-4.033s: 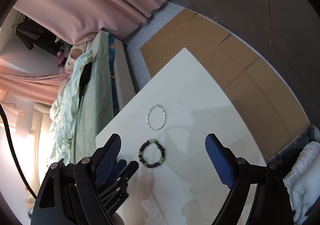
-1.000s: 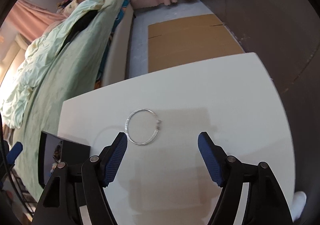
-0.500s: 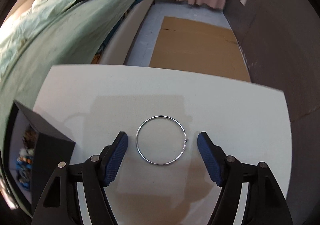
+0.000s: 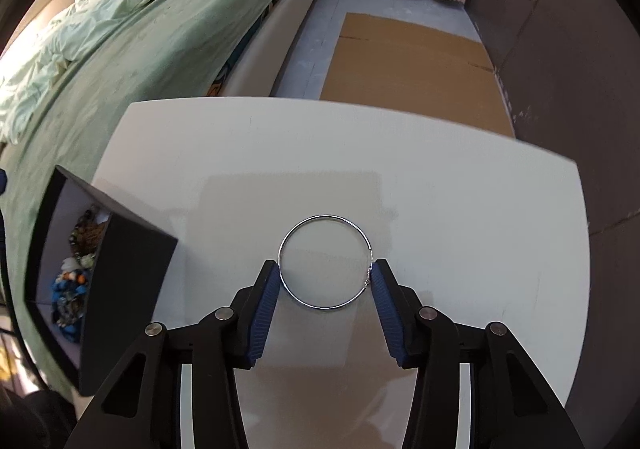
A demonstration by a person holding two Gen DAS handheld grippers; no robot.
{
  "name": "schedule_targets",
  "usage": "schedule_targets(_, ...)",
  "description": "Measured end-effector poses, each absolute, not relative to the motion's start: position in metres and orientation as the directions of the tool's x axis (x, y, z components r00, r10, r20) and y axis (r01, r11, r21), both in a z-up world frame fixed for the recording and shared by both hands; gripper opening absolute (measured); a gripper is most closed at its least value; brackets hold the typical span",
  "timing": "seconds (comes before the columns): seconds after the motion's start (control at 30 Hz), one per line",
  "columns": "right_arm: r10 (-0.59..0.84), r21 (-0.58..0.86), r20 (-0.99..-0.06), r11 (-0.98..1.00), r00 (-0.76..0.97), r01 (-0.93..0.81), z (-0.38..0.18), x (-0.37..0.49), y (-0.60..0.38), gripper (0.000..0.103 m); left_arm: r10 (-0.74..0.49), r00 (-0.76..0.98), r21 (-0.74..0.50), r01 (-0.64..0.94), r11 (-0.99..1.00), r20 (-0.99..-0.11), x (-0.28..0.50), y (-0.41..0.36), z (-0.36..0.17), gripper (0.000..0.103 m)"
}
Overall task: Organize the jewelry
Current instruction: 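Grasp the silver hoop earring with the right gripper, then carry the hoop earring to the black box and release it with the right gripper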
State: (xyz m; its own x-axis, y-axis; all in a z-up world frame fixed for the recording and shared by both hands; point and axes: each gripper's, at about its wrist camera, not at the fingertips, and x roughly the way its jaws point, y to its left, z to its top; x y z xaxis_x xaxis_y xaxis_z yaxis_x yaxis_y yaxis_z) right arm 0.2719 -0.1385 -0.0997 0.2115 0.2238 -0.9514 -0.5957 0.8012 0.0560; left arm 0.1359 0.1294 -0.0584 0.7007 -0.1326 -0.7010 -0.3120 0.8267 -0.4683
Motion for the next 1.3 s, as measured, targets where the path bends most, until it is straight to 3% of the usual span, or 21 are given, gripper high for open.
schedule_targets(0.17, 0.271, 0.113, -0.943, 0.809, 0.195, -0.577, -0.087, 0.262, -0.152, 0.048, -0.139, 0.692, -0.469, -0.315, 0.825, -0.708, 0.13, 0.127, -0.057, 0.08)
schedule_targets(0.5, 0.465, 0.256, -0.859, 0.752, 0.213, -0.607, -0.037, 0.227, -0.151, 0.048, -0.108, 0.7, -0.464, -0.342, 0.817, -0.706, 0.102, 0.131, -0.05, 0.102)
schedule_targets(0.97, 0.62, 0.403, -0.771, 0.651, 0.145, -0.643, -0.025, 0.187, -0.093, 0.048, -0.077, 0.721, -0.478, -0.371, 0.796, -0.689, 0.058, 0.151, -0.043, 0.102)
schedule_targets(1.0, 0.619, 0.402, -0.771, 0.655, 0.149, -0.64, -0.024, 0.186, -0.091, 0.049, -0.076, 0.721, -0.478, -0.372, 0.796, -0.688, 0.056, 0.152, -0.043, 0.102)
schedule_targets(1.13, 0.622, 0.402, -0.762, 0.673, 0.181, -0.621, -0.02, 0.182, -0.1, 0.078, -0.068, 0.726, -0.467, -0.365, 0.805, -0.684, 0.047, 0.153, -0.039, 0.102)
schedule_targets(1.3, 0.613, 0.404, -0.763, 0.699, 0.204, -0.59, -0.016, 0.181, -0.119, 0.078, -0.055, 0.734, -0.449, -0.353, 0.821, -0.677, 0.038, 0.148, -0.034, 0.102)
